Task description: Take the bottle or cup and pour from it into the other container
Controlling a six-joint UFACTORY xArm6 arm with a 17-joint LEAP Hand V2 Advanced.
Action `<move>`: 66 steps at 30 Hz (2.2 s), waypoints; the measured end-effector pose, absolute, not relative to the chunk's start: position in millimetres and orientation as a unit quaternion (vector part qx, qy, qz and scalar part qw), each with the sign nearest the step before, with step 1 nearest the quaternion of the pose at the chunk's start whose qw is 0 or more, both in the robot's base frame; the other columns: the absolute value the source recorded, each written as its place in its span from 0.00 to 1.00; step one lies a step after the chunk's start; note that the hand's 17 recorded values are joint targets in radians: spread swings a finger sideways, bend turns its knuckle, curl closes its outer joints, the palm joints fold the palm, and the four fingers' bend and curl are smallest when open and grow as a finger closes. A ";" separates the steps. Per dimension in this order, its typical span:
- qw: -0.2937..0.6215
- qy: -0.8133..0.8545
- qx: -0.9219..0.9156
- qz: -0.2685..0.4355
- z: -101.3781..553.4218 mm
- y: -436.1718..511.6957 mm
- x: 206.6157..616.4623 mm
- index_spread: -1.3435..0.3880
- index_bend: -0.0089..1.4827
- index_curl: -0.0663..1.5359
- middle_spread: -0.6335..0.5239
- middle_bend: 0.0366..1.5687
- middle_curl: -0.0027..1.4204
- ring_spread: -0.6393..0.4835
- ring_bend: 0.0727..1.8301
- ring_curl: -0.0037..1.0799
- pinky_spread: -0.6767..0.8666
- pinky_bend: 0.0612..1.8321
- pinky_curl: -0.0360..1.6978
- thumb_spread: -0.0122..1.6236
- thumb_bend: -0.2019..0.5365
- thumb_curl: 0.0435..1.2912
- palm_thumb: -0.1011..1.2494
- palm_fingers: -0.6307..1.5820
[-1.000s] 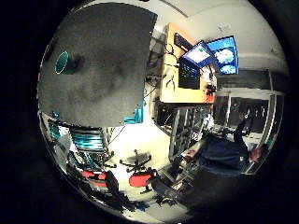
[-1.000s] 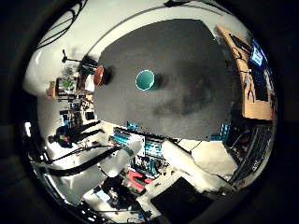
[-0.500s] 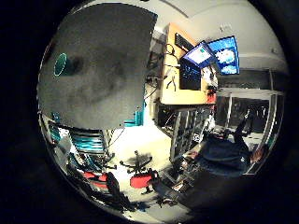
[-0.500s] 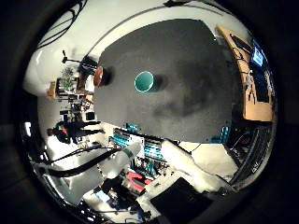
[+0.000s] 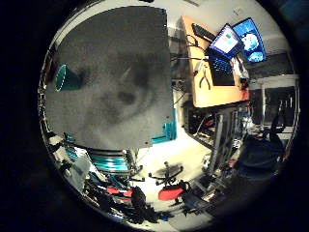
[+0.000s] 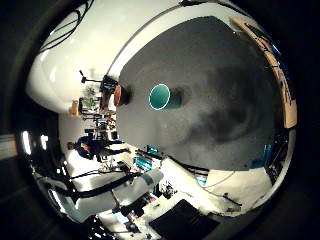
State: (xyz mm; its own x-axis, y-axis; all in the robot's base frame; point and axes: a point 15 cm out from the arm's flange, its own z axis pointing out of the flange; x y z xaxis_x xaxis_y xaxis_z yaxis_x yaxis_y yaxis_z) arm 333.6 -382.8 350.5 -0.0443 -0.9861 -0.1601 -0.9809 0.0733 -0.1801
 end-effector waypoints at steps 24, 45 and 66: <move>0.372 0.684 -0.619 0.104 222.8 -350.3 330.4 0.66 0.10 0.19 0.68 0.11 0.24 0.74 0.16 0.25 0.69 0.25 0.20 0.59 0.23 0.20 0.40 0.30; 0.453 0.646 -0.591 0.169 196.5 -310.1 356.2 0.67 0.11 0.20 0.66 0.12 0.24 0.72 0.17 0.24 0.69 0.24 0.19 0.59 0.23 0.20 0.40 0.31; 0.450 0.615 -0.613 0.210 188.0 -257.0 384.5 0.67 0.10 0.19 0.66 0.12 0.24 0.71 0.20 0.24 0.70 0.27 0.20 0.59 0.23 0.20 0.42 0.32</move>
